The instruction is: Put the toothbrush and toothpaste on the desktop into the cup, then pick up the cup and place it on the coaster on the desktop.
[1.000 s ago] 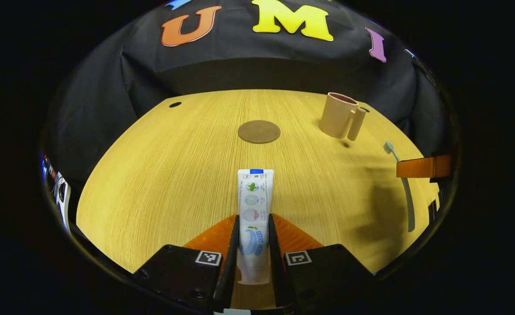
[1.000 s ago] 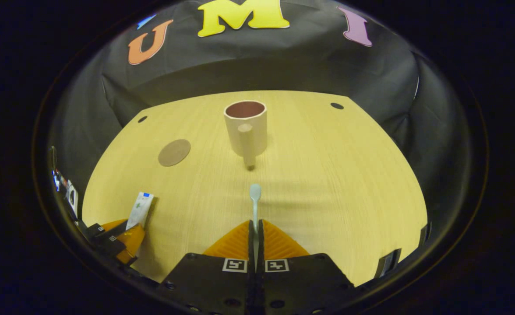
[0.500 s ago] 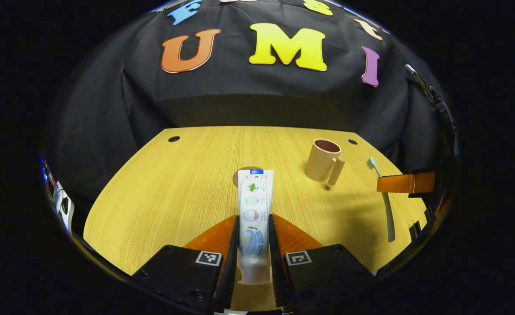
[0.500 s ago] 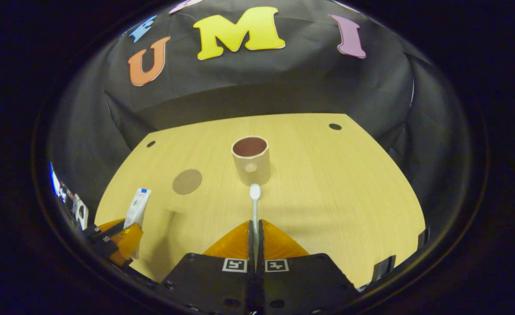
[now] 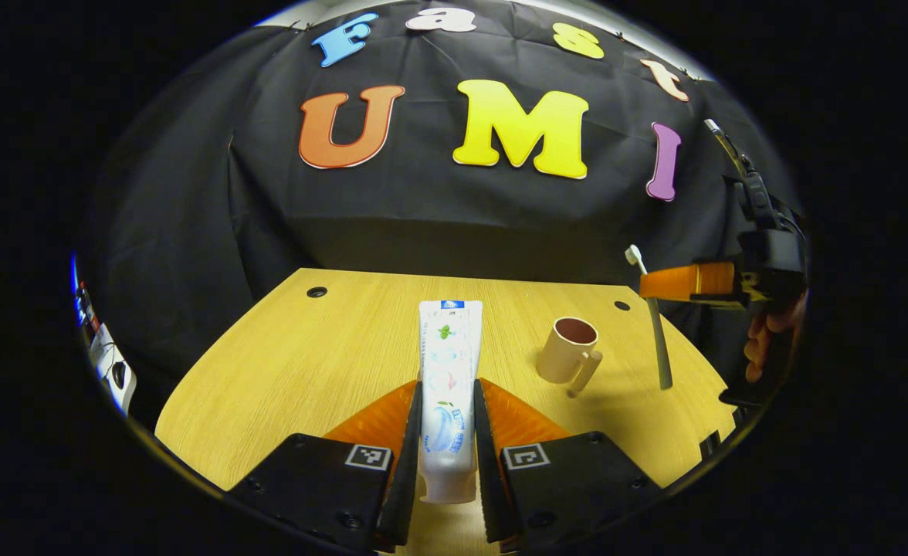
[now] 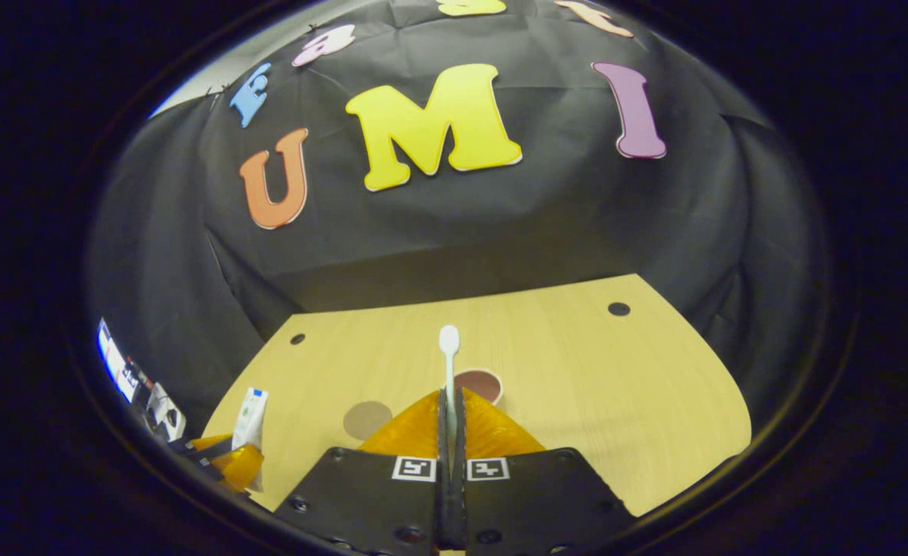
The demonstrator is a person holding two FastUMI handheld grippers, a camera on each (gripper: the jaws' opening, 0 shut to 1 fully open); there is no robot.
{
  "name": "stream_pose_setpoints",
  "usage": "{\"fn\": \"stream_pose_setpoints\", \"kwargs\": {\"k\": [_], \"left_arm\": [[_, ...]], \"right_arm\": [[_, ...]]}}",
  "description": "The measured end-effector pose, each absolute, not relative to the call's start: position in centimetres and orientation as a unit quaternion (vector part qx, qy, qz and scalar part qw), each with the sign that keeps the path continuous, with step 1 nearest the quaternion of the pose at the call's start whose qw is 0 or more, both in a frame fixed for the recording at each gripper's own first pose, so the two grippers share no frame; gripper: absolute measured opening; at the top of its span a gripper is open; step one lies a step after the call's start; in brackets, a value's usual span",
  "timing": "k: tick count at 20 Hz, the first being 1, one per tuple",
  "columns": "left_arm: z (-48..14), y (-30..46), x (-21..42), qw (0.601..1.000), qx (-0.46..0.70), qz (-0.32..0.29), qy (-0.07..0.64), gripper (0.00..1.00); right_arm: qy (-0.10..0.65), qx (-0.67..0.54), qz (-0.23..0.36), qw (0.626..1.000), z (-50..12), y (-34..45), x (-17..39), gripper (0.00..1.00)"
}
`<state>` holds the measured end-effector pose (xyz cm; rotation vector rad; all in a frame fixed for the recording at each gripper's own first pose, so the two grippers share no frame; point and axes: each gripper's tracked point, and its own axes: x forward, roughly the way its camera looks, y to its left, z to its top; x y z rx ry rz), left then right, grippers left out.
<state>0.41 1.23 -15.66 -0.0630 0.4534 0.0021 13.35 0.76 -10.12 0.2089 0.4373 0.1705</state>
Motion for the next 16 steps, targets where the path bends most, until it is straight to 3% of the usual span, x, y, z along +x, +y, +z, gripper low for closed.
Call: {"fn": "stream_pose_setpoints", "kwargs": {"k": [1, 11, 12, 16], "left_arm": [[-15.6, 1.4, 0.5, 0.974, -0.033, 0.004, 0.224, 0.39], [-16.1, 2.5, 2.8, 0.972, -0.048, 0.036, 0.227, 0.39], [-16.2, 2.5, 3.1, 0.971, -0.05, 0.038, 0.229, 0.39], [-16.7, 1.9, 4.0, 0.971, -0.046, 0.037, 0.232, 0.39]], "right_arm": [[0.205, 0.105, 0.088, 0.969, -9.6, 0.9, 14.8, 0.03], [0.141, 0.132, 0.112, 0.975, -9.4, 3.3, 25.4, 0.0], [0.135, 0.134, 0.109, 0.976, -9.6, 3.2, 26.4, 0.03], [0.111, 0.108, 0.093, 0.984, -11.5, 2.7, 29.3, 0.0]]}}
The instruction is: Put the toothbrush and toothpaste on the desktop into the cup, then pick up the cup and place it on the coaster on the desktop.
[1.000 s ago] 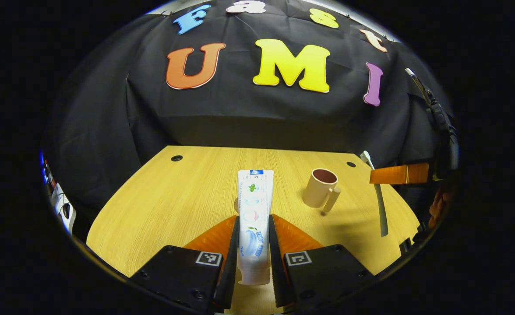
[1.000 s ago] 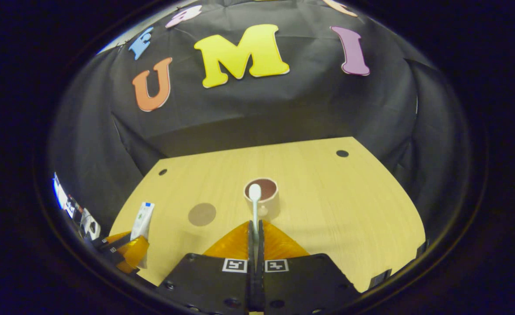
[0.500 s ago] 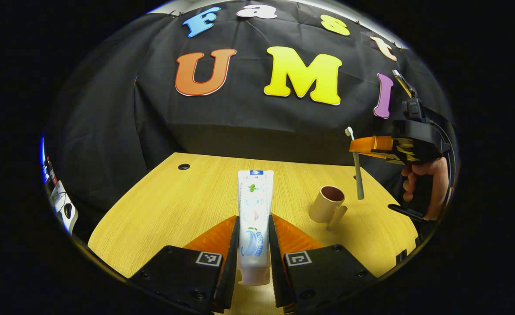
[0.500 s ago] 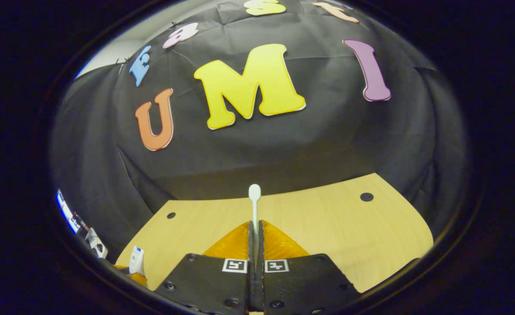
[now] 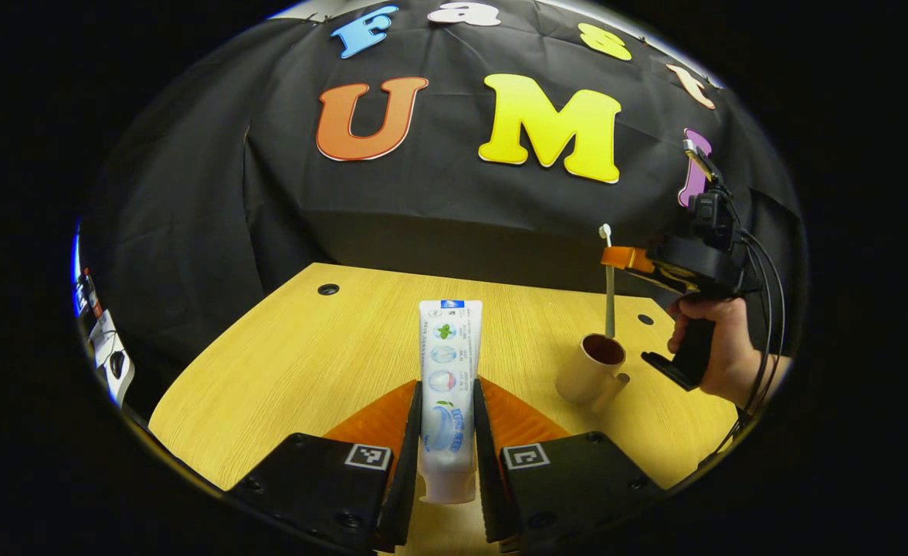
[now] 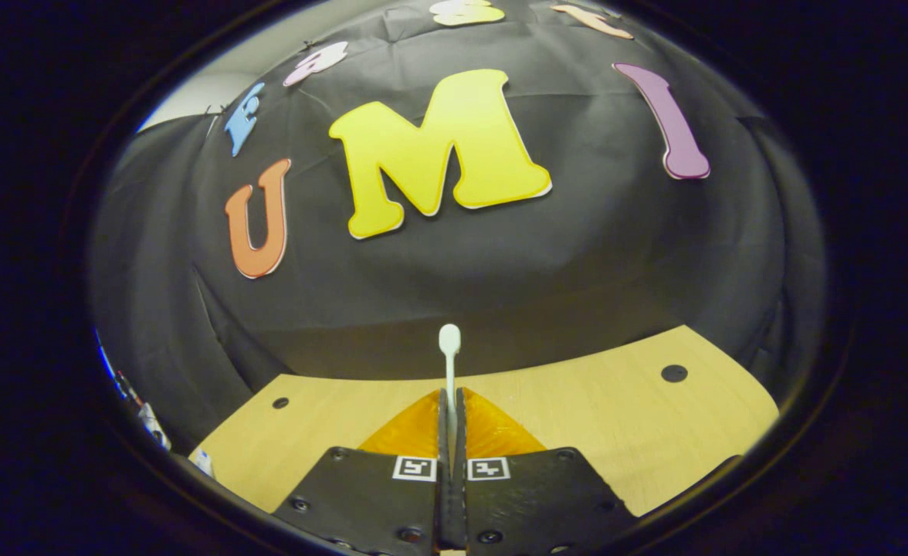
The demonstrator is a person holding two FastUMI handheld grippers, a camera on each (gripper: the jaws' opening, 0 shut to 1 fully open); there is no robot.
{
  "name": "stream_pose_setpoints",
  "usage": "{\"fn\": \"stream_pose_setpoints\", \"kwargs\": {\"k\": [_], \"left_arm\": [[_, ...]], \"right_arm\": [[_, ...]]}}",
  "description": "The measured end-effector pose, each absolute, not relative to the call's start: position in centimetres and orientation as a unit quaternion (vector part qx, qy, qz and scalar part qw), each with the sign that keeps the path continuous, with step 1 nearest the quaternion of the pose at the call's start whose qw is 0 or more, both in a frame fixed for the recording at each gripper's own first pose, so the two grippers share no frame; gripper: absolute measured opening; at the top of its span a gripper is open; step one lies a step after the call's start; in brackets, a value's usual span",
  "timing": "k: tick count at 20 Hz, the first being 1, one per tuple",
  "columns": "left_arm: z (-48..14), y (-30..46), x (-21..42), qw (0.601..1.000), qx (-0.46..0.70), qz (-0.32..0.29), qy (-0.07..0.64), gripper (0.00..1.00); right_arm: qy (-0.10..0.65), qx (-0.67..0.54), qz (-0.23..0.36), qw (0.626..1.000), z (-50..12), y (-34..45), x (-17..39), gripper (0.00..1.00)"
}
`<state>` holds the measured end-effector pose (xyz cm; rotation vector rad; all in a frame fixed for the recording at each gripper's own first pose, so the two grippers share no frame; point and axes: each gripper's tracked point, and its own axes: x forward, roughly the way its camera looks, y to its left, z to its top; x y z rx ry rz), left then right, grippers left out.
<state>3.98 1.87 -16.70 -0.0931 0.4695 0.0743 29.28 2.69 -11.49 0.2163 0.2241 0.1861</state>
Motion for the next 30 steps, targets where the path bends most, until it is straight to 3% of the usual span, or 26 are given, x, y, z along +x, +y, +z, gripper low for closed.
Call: {"fn": "stream_pose_setpoints", "kwargs": {"k": [10, 18, 19, 20, 26, 27, 29, 30], "left_arm": [[-16.1, 0.2, 6.1, 0.975, -0.029, 0.025, 0.22, 0.38], [-15.5, -0.9, 7.4, 0.978, -0.028, 0.014, 0.204, 0.39], [-15.4, -1.2, 7.7, 0.979, -0.028, 0.012, 0.202, 0.39], [-15.2, -1.4, 8.0, 0.979, -0.028, 0.01, 0.2, 0.39], [-14.5, -3.1, 9.3, 0.981, -0.039, -0.002, 0.188, 0.38], [-14.3, -3.3, 9.4, 0.981, -0.045, -0.003, 0.188, 0.38], [-13.6, -3.5, 9.6, 0.982, -0.052, 0.0, 0.182, 0.38], [-13.2, -3.4, 9.7, 0.983, -0.052, 0.002, 0.177, 0.38]], "right_arm": [[0.103, 0.06, 0.065, 0.991, -15.7, 1.8, 30.0, 0.0], [0.119, 0.056, 0.078, 0.988, -15.6, 2.3, 28.3, 0.09], [0.117, 0.056, 0.079, 0.988, -15.4, 2.2, 28.2, 0.17], [0.117, 0.058, 0.081, 0.988, -15.4, 2.2, 28.0, 0.18], [0.125, 0.074, 0.07, 0.987, -14.6, 0.0, 26.8, 0.19], [0.13, 0.069, 0.07, 0.987, -14.4, -0.3, 26.8, 0.27], [0.137, 0.064, 0.065, 0.986, -13.7, -1.0, 27.0, 0.32], [0.144, 0.064, 0.065, 0.985, -13.6, -1.0, 27.2, 0.29]]}}
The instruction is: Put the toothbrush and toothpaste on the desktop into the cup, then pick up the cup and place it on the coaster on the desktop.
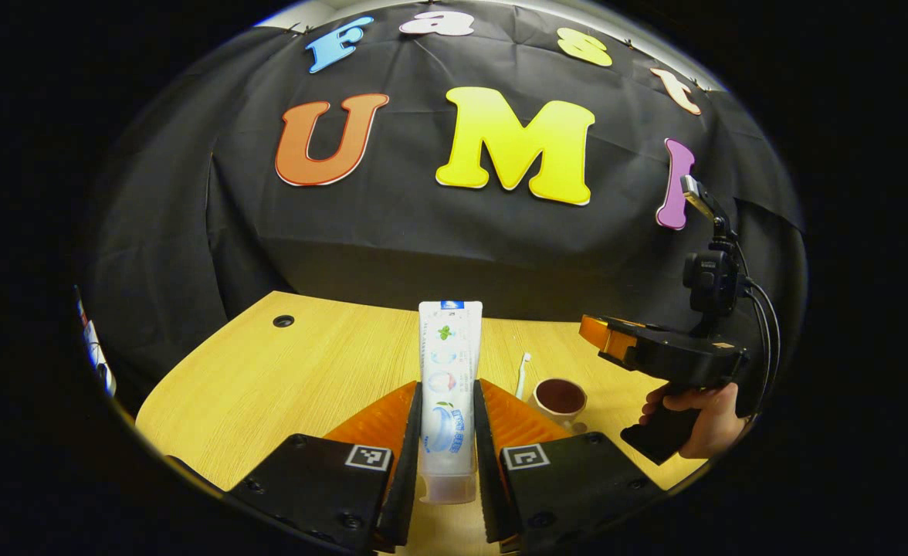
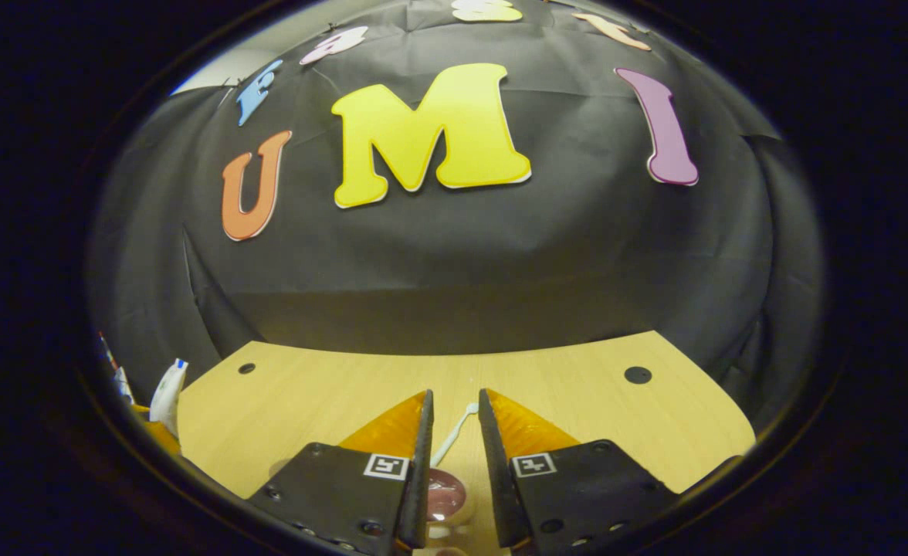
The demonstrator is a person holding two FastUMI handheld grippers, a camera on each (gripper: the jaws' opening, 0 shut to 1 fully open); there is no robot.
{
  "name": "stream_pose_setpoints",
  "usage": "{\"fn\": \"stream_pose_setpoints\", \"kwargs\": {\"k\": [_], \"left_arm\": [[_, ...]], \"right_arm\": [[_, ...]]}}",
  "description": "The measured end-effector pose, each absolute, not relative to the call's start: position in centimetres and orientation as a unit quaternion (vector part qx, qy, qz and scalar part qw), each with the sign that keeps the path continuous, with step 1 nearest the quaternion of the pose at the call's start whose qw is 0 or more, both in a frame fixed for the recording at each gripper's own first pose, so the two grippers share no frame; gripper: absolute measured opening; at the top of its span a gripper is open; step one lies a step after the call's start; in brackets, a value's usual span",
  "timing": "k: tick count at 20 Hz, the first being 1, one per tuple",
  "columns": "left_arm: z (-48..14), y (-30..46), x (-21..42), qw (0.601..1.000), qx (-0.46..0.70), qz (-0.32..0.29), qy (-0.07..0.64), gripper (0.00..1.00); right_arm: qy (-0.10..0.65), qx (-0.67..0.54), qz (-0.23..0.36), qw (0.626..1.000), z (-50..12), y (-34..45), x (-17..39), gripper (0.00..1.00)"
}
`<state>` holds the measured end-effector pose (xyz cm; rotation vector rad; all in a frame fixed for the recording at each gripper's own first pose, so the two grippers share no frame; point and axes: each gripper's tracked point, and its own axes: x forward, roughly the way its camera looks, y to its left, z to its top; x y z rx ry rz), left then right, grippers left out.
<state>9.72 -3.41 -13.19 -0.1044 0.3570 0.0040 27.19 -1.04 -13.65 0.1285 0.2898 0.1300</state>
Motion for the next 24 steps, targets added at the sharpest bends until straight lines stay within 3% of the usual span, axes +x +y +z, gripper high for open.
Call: {"fn": "stream_pose_setpoints", "kwargs": {"k": [6, 12, 13, 14, 15, 18, 23, 24], "left_arm": [[-11.1, -2.0, 10.4, 0.986, -0.059, 0.021, 0.157, 0.39], [-9.5, 1.2, 11.1, 0.987, -0.063, 0.056, 0.14, 0.39], [-9.4, 1.9, 11.1, 0.986, -0.065, 0.063, 0.139, 0.39], [-9.2, 2.7, 11.1, 0.985, -0.068, 0.07, 0.139, 0.39], [-9.2, 3.4, 11.1, 0.985, -0.07, 0.077, 0.139, 0.39], [-9.3, 5.3, 10.8, 0.982, -0.073, 0.099, 0.141, 0.39], [-10.4, 8.2, 10.0, 0.977, -0.074, 0.125, 0.153, 0.39], [-10.6, 8.6, 9.9, 0.976, -0.075, 0.13, 0.156, 0.39]], "right_arm": [[0.248, 0.037, 0.074, 0.965, -15.2, 0.3, 29.1, 0.45], [0.395, 0.03, 0.063, 0.916, -19.2, 2.2, 33.1, 0.41], [0.42, 0.025, 0.056, 0.906, -19.9, 2.2, 33.6, 0.45], [0.443, 0.023, 0.053, 0.895, -20.6, 2.6, 34.3, 0.41], [0.46, 0.025, 0.049, 0.886, -21.6, 2.7, 35.0, 0.45], [0.491, 0.007, 0.034, 0.871, -24.1, 3.5, 36.6, 0.41], [0.529, 0.027, 0.002, 0.848, -28.1, 3.5, 37.6, 0.45], [0.533, 0.029, -0.004, 0.845, -28.8, 3.4, 37.7, 0.41]]}}
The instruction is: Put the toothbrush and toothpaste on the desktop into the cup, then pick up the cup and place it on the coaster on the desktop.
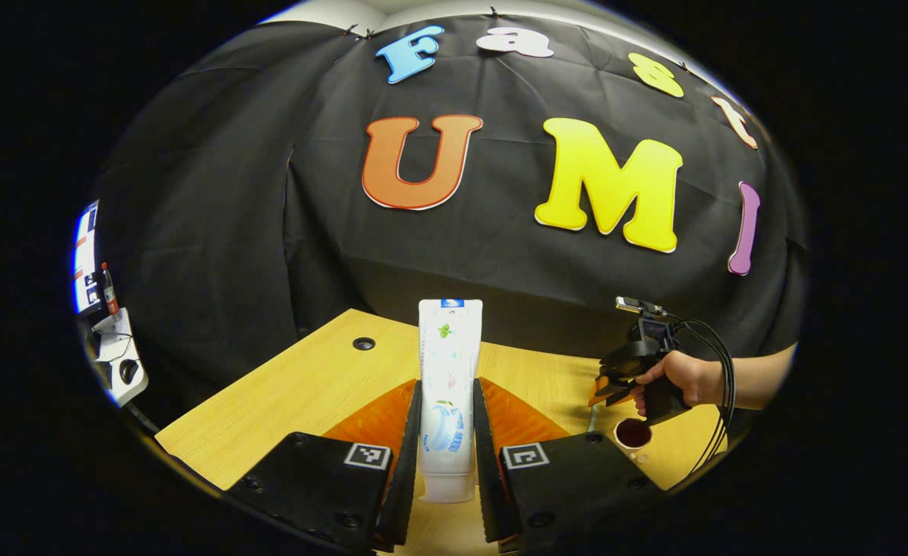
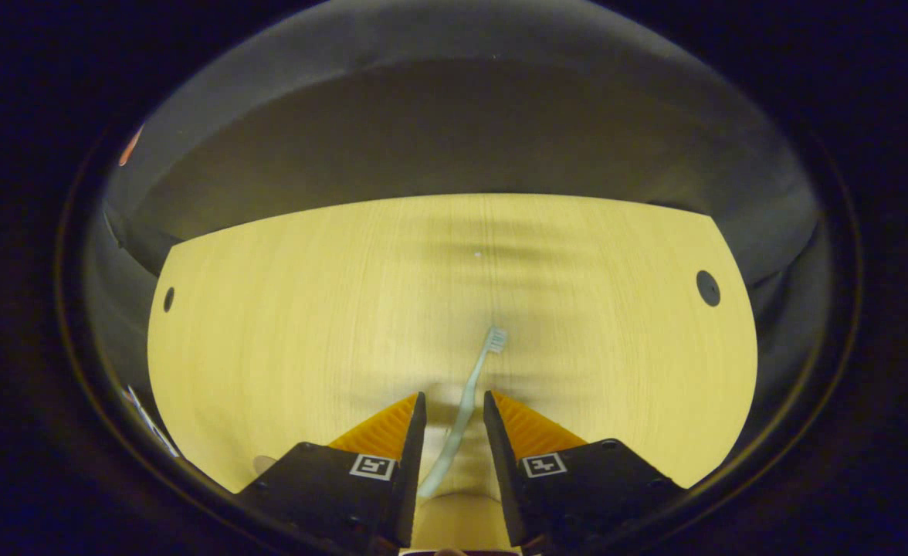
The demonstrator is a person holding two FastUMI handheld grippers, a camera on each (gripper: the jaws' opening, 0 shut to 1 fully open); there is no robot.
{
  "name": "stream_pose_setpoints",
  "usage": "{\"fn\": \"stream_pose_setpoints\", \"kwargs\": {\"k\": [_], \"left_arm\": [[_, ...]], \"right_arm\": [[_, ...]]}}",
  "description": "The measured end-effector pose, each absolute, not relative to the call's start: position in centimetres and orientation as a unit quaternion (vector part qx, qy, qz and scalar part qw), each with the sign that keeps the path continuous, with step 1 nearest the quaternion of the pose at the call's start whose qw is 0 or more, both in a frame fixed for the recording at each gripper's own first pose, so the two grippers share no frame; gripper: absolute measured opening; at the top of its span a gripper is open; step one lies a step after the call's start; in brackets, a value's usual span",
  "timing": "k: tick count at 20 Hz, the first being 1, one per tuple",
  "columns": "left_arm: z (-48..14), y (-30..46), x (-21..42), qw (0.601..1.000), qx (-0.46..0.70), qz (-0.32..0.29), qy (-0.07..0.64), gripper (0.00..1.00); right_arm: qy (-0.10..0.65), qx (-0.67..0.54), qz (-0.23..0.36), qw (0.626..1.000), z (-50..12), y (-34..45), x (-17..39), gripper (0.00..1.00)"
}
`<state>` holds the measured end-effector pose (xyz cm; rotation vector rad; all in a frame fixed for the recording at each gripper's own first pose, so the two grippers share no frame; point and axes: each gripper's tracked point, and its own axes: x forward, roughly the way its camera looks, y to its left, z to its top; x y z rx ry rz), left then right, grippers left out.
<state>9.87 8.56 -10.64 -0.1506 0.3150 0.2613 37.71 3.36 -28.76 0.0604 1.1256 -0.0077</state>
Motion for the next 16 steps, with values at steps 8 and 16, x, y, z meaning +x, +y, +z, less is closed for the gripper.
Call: {"fn": "stream_pose_setpoints", "kwargs": {"k": [8, 16], "left_arm": [[-11.4, 9.6, 9.8, 0.973, -0.077, 0.139, 0.167, 0.39], [-11.5, 9.3, 9.9, 0.973, -0.079, 0.131, 0.171, 0.39]], "right_arm": [[0.558, 0.04, -0.022, 0.828, -31.4, 3.1, 37.8, 0.45], [0.561, 0.071, -0.02, 0.825, -31.3, 3.8, 37.9, 0.0]]}}
